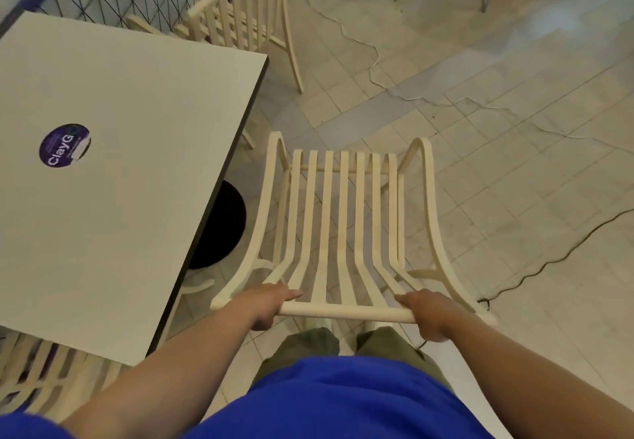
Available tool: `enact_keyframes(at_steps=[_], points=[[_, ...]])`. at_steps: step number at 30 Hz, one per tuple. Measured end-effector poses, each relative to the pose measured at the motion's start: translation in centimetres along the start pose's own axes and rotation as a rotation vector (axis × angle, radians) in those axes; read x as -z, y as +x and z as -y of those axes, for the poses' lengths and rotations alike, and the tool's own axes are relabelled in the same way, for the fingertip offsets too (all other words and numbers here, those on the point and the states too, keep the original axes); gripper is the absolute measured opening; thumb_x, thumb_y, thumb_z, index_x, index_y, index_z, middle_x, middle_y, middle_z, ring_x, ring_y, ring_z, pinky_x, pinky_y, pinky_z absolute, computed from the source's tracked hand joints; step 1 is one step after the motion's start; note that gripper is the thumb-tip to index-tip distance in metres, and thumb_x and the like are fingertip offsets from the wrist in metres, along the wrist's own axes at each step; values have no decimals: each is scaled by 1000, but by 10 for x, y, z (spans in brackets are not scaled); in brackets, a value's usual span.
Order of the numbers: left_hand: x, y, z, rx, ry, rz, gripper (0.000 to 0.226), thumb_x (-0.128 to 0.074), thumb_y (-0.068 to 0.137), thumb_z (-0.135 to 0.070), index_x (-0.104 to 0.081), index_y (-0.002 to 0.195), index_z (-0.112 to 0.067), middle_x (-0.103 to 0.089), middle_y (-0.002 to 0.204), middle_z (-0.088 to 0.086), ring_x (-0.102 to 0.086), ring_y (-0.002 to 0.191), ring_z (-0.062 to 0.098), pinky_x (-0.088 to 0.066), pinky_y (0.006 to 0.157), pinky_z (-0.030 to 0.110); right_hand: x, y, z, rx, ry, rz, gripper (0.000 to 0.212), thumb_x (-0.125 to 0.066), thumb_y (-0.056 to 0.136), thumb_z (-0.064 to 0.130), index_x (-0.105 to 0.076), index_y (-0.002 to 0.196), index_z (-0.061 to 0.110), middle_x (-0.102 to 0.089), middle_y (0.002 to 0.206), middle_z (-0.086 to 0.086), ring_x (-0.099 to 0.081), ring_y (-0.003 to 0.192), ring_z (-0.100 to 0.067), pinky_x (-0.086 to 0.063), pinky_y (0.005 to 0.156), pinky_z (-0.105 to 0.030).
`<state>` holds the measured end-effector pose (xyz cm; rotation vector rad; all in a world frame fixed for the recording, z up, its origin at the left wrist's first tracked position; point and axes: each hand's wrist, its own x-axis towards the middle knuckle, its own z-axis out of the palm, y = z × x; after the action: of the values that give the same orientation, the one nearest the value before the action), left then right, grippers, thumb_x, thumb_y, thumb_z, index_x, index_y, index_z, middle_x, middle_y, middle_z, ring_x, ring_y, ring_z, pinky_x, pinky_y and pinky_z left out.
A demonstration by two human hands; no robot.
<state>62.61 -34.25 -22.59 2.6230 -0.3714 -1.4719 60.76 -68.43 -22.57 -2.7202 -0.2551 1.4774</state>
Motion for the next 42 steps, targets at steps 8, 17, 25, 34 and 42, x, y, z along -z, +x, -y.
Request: enact_keyframes(at_steps=[8, 17, 25, 34, 42], points=[[2, -1, -14, 14, -43, -36, 90, -59, 83, 5, -28, 150, -48, -52, 136, -2, -58, 93, 18, -52, 79, 33, 22, 12, -20, 11, -88, -34, 79, -59, 84, 6, -28, 150, 36, -54, 124, 2, -57, 97, -14, -46, 82, -27], [0, 3, -32, 74, -149, -76, 91, -61, 83, 4, -26, 151, -45, -51, 137, -1, -56, 110, 22, -51, 89, 37, 59, 42, -43, 93, -227, -35, 78, -61, 85, 10, -26, 150, 37, -53, 128, 2, -57, 105, -16, -47, 88, -31], [9, 18, -85, 192, -271, -122, 88, -57, 86, 3, -27, 149, -51, -50, 139, -3, -57, 107, 21, -49, 84, 34, 109, 70, -90, 236, -367, -20, 73, -60, 84, 9, -33, 147, 34, -53, 129, -1, -57, 108, -19, -46, 86, -31], [12, 32, -143, 292, -422, -134, 89, -50, 87, 3, -26, 145, -59, -47, 144, -2, -56, 99, 19, -47, 79, 33, 154, 90, -132, 405, -528, -12, 67, -65, 83, 10, -41, 143, 30, -56, 122, -2, -59, 103, -21, -47, 84, -32], [-8, 38, -185, 382, -577, -162, 89, -54, 86, 1, -25, 145, -60, -52, 112, -7, -52, 82, 13, -44, 69, 29, 174, 99, -146, 439, -625, -23, 70, -64, 84, 9, -38, 144, 33, -54, 126, -1, -57, 105, -20, -49, 89, -34]])
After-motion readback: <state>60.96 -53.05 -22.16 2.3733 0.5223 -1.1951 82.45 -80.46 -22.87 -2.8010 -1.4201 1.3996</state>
